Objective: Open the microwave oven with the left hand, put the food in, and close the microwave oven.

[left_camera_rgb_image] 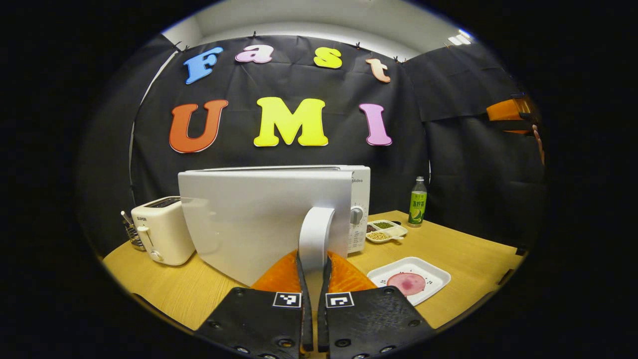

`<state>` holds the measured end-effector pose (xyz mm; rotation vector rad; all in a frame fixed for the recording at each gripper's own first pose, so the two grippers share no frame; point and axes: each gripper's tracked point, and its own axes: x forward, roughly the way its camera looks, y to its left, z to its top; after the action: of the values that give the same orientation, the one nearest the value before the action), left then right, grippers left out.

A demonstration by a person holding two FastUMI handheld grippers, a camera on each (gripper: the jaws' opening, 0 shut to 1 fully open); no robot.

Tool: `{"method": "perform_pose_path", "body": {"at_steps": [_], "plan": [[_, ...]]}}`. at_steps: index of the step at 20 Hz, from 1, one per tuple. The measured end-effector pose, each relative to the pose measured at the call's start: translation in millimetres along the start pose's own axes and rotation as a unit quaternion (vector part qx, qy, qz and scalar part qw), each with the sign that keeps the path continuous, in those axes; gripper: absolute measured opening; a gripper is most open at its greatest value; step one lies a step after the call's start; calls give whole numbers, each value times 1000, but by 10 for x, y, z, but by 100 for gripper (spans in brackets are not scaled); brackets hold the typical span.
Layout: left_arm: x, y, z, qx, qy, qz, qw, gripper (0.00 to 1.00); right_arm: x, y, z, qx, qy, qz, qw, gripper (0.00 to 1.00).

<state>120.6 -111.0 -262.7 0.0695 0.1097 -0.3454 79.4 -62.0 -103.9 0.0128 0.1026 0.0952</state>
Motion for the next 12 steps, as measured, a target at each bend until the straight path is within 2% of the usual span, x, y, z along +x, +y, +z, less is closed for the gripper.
{"method": "perform_pose_path", "body": {"at_steps": [7,9,12], "plan": [[-780,677,-90,-3,-3,19,1000,3,-112,487,23,-6,-1,25,1000,100],[-871,792,-100,-11,-6,1,1000,3,-163,662,40,-10,-4,37,999,100],[-948,842,-107,-8,-12,-52,999,3,-208,908,76,-18,-10,52,998,100]]}}
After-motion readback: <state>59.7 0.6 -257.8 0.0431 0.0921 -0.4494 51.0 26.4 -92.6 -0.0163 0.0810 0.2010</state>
